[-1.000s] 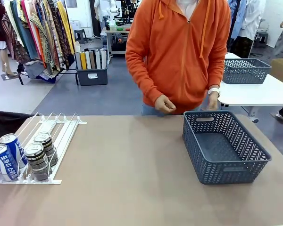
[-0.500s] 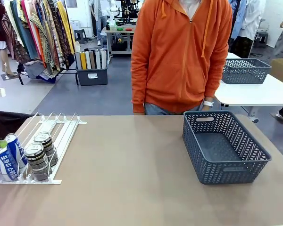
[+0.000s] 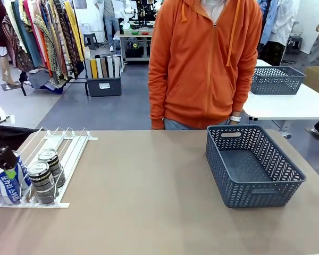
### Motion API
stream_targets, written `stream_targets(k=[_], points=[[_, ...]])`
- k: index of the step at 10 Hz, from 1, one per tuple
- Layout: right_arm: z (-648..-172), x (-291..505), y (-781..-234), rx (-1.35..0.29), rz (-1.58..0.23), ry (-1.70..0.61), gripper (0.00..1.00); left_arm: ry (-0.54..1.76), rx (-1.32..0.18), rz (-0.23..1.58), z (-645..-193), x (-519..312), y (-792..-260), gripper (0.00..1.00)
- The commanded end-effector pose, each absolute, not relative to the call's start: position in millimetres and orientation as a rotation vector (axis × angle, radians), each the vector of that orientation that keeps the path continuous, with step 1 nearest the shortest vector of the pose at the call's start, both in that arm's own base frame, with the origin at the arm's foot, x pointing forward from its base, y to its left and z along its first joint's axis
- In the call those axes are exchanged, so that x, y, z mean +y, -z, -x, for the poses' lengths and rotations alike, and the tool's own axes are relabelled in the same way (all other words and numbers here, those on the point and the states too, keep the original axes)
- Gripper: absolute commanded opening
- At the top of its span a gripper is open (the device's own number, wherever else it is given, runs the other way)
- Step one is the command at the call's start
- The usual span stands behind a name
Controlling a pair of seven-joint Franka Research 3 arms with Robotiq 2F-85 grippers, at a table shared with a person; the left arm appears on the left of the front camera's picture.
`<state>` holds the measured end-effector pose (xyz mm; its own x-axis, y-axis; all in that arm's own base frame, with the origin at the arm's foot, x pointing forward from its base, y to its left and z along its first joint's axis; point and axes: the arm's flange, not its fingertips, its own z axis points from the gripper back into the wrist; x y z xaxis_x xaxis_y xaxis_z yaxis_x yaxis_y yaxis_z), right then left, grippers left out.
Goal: Retrieve and store the cans from the dispenser.
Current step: Pick up one can from the Automatic Can Dispenser and place it in the middle of the table.
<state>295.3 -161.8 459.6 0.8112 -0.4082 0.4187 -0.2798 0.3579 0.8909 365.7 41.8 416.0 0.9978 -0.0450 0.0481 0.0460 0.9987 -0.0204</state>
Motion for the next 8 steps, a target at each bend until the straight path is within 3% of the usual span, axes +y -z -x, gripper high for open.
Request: stream_targets(k=[1,5,6,7,8], points=[[-299.4,-161.5,-463.8,-0.690,-1.244,0.089,1.00,0.027,-0.071,0.027,-366.9,38.1,-409.3,1.00],[-299.4,-161.5,-463.8,-0.690,-1.244,0.089,1.00,0.015,-0.082,0.000,-373.9,34.0,-402.9,1.00],[-299.4,-161.5,-463.8,-0.690,-1.244,0.089,1.00,0.002,-0.086,-0.010,-373.7,34.5,-403.3,0.45],[-299.4,-161.5,-463.8,-0.690,-1.244,0.089,1.00,0.004,-0.086,-0.019,-373.4,34.3,-402.3,0.00],[-299.4,-161.5,-463.8,-0.690,-1.244,0.089,1.00,-0.003,-0.090,-0.022,-373.8,35.0,-401.9,0.00]])
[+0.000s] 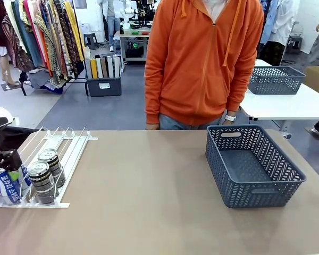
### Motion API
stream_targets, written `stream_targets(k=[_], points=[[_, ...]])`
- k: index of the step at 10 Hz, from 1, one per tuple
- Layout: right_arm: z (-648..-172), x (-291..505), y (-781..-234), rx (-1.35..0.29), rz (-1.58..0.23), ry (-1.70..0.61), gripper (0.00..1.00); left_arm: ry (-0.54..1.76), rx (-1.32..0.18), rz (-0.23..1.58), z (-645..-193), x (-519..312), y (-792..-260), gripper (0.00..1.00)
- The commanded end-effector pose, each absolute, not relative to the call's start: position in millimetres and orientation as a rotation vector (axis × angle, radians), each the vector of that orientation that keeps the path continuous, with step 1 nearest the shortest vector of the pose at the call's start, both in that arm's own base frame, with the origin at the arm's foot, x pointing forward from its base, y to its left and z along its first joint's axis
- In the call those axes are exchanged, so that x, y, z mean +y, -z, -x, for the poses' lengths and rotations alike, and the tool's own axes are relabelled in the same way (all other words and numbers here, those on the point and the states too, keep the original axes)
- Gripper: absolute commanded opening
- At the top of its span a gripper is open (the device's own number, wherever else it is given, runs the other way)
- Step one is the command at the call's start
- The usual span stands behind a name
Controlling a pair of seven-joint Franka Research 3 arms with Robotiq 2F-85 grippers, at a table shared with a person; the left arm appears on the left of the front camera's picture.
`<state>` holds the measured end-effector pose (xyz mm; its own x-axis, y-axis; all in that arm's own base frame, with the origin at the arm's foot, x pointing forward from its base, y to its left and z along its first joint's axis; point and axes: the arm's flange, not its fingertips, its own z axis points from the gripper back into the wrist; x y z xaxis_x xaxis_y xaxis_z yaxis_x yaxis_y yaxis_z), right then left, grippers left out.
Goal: Retrieve and store the cans from the dispenser.
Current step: Pick up one can from the Automatic Can Dispenser and place it in the middle of the table.
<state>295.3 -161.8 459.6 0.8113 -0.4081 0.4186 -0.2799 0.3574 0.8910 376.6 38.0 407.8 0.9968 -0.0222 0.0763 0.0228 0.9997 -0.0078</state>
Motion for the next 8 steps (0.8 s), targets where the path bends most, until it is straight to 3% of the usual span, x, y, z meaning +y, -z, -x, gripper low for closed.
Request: stream_targets(k=[1,5,8], points=[[-299,-162,-464,-0.690,-1.244,0.089,1.00,-0.005,-0.087,-0.014,-372,37,-402,0.00],[-299,-162,-464,-0.690,-1.244,0.089,1.00,-0.015,-0.111,-0.024,-373,38,-407,0.00],[-299,-162,-464,-0.690,-1.244,0.089,1.00,-0.003,-0.185,-0.013,-338,37,-469,0.00]])
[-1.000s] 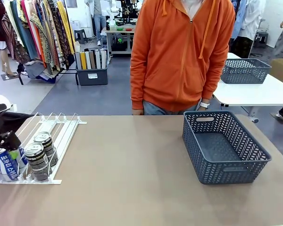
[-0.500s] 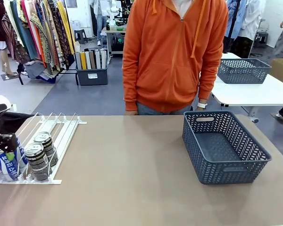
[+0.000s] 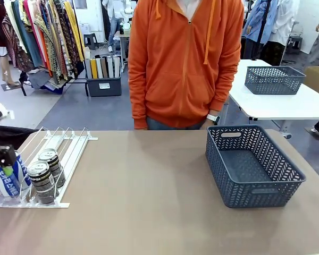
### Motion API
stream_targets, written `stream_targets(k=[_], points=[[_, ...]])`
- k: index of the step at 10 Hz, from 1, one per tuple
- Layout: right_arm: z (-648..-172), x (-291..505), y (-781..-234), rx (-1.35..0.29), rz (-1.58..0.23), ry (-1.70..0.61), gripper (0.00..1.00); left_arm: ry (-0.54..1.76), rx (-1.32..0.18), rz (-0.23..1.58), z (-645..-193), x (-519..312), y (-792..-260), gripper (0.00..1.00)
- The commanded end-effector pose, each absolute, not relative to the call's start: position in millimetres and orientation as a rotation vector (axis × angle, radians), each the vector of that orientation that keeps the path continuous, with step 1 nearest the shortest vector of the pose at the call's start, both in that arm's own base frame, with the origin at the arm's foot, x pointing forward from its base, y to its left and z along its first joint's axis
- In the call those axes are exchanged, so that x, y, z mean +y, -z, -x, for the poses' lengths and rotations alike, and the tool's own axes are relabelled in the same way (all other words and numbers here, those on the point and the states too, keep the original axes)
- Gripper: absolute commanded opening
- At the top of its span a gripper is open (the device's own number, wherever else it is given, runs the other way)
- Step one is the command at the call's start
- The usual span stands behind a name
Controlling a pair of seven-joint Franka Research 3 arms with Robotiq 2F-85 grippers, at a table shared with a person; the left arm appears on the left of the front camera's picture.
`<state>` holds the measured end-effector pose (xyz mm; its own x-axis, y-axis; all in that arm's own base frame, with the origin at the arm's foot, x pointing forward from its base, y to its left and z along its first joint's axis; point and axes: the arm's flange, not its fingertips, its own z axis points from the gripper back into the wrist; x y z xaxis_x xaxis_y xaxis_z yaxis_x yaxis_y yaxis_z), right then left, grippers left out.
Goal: Retrieve and store the cans from the dispenser.
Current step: Pick up one can from the Automatic Can Dispenser and place it in the middle of the table.
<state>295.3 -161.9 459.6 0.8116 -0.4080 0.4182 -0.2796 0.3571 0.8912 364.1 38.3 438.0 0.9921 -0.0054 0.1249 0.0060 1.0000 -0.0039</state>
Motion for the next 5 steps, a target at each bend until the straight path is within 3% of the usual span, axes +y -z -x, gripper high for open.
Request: stream_targets(k=[1,5], points=[[-299,-162,-464,-0.690,-1.244,0.089,1.00,-0.022,-0.230,-0.031,-320,39,-499,0.00],[-299,-162,-464,-0.690,-1.244,0.089,1.00,0.045,-0.516,0.068,-249,57,-578,0.00]])
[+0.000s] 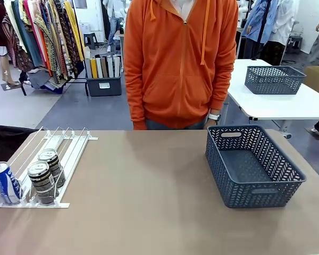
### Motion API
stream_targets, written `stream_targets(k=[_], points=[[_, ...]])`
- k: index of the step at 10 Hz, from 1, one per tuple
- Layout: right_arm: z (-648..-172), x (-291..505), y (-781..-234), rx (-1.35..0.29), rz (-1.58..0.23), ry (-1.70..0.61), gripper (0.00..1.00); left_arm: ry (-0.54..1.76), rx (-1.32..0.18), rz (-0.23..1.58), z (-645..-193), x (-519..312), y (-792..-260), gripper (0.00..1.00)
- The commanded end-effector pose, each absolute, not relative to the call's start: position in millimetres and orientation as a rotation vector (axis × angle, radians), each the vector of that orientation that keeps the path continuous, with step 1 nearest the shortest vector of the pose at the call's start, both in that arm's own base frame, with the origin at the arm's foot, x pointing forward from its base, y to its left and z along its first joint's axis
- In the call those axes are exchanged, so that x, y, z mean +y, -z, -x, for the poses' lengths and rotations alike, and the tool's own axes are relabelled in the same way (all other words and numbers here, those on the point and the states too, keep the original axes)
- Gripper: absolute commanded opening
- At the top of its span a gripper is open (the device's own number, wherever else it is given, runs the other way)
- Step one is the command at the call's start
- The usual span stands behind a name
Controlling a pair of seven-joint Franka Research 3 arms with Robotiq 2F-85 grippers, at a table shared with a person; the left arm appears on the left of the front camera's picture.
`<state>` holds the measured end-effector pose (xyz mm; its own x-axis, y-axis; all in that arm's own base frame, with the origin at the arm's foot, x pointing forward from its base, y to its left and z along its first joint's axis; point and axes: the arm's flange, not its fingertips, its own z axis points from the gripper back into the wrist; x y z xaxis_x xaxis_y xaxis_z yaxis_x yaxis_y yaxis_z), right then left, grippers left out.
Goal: Retrieve and store the cans from the dispenser.
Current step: Pick up one can from the Automatic Can Dispenser and place it in the middle of the table.
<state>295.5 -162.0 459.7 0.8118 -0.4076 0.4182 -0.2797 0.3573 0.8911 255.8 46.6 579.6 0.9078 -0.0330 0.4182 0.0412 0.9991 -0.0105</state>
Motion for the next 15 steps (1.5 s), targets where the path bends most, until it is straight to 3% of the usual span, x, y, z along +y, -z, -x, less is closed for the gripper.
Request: stream_targets(k=[1,2,3,4,8,9,12,15], points=[[-299,-162,-464,-0.690,-1.244,0.089,1.00,0.038,-0.552,0.096,-243,63,-580,0.00],[-299,-162,-464,-0.690,-1.244,0.089,1.00,-0.003,-0.575,0.152,-241,73,-577,0.00],[-299,-162,-464,-0.690,-1.244,0.089,1.00,-0.056,-0.494,0.143,-246,82,-570,0.00],[-299,-162,-464,-0.690,-1.244,0.089,1.00,0.004,-0.539,0.084,-236,67,-599,0.00],[-299,-162,-464,-0.690,-1.244,0.089,1.00,-0.007,-0.522,0.091,-239,71,-594,0.00],[-299,-162,-464,-0.690,-1.244,0.089,1.00,0.085,-0.544,0.135,-251,55,-598,0.00],[-299,-162,-464,-0.690,-1.244,0.089,1.00,0.118,-0.539,0.197,-324,-64,-640,0.00],[-299,-162,-464,-0.690,-1.244,0.089,1.00,0.368,-0.349,0.212,-390,-245,-614,0.00]])
